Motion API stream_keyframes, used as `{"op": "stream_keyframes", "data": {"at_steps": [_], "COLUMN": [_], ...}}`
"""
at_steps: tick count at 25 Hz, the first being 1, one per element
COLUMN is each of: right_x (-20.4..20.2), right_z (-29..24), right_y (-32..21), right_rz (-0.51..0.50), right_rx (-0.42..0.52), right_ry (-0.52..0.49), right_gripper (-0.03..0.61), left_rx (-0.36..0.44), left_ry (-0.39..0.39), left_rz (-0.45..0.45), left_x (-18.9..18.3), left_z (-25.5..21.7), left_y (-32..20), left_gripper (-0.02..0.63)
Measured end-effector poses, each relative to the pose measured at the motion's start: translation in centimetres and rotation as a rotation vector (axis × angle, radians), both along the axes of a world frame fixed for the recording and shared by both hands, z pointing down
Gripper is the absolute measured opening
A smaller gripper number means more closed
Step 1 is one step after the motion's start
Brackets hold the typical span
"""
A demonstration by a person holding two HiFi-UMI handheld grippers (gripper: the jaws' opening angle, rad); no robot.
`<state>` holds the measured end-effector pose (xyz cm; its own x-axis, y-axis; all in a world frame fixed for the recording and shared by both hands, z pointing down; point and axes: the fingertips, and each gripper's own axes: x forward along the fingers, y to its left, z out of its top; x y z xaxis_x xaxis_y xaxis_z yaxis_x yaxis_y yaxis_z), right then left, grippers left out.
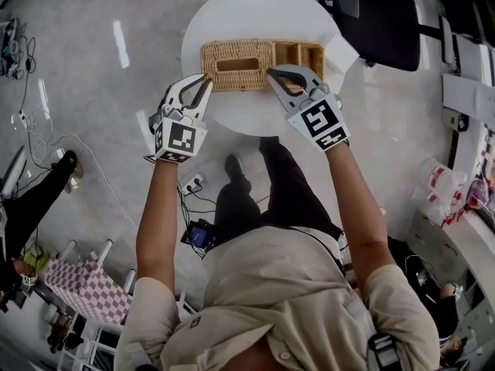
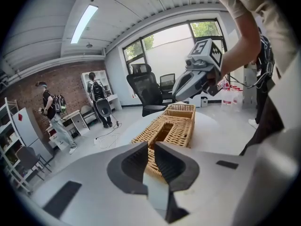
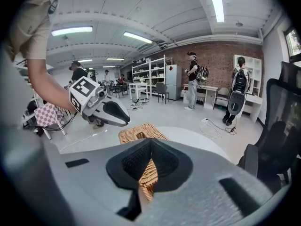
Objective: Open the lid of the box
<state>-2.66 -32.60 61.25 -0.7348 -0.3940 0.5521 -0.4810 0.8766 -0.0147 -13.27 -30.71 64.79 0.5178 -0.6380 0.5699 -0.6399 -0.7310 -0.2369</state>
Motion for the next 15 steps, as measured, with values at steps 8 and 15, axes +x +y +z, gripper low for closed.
{"op": "stream_keyframes", "data": {"at_steps": [8,15], "right_x": [-1.0,-1.2], "right_z": [4.1,6.2], "right_y": [0.7,2.2], "right_rz": [-0.080,-0.150], "right_rx": [0.017,0.043], "right_ry": [0.064,0.123], "right_gripper": [0.074,0.143], "left_rx": [0.021,0.074], "left_ry": [-0.030,0.024], "left_rz": [0.036,0.032], "left_x": [-0.1,-0.2], "left_z": [3.4,3.2], "left_y": [-0.4,-0.2], "left_gripper": [0.023,0.135]}}
